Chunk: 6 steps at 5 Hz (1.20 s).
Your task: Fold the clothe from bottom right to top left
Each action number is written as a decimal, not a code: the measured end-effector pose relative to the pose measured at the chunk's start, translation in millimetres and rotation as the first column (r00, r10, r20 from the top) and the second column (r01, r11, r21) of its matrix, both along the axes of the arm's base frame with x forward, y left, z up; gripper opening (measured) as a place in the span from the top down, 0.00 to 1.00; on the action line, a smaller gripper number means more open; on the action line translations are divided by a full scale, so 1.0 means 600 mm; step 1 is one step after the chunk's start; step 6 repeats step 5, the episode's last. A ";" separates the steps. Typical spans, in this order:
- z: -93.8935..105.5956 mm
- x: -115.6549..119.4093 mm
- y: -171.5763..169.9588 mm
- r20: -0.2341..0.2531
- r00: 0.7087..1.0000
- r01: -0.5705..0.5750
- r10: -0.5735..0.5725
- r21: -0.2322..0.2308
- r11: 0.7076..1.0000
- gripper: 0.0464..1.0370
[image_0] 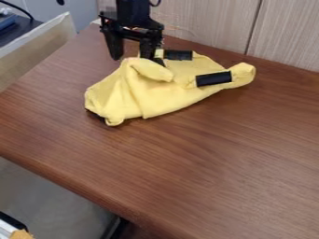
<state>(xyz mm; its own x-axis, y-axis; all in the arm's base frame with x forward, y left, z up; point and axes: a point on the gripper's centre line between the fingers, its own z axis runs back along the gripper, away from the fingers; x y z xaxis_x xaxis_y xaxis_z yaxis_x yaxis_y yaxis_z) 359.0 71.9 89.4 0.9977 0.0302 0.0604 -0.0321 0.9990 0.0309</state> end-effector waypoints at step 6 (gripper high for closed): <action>0.122 -0.034 0.003 0.157 0.987 -0.030 0.019 0.071 0.997 0.04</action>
